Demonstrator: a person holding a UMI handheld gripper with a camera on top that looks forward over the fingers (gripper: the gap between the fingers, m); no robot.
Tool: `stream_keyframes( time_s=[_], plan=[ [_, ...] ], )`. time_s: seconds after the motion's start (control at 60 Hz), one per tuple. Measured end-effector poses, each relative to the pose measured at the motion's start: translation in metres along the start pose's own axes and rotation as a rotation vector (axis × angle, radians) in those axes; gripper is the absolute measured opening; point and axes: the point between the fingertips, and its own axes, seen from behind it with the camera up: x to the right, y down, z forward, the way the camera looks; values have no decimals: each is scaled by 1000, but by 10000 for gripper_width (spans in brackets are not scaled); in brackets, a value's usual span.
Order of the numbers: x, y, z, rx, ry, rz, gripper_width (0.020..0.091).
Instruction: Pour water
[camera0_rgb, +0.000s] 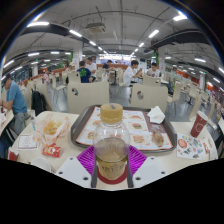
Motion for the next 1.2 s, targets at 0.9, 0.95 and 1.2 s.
stream_keyframes(
  time_s=[0.9,0.95,1.2],
  plan=[
    [-54,35,-223,-152,110,20,846],
    [-60,40,-236,-161,107,25,848],
    [-59,48,-268,-158,139,40,846]
  ],
)
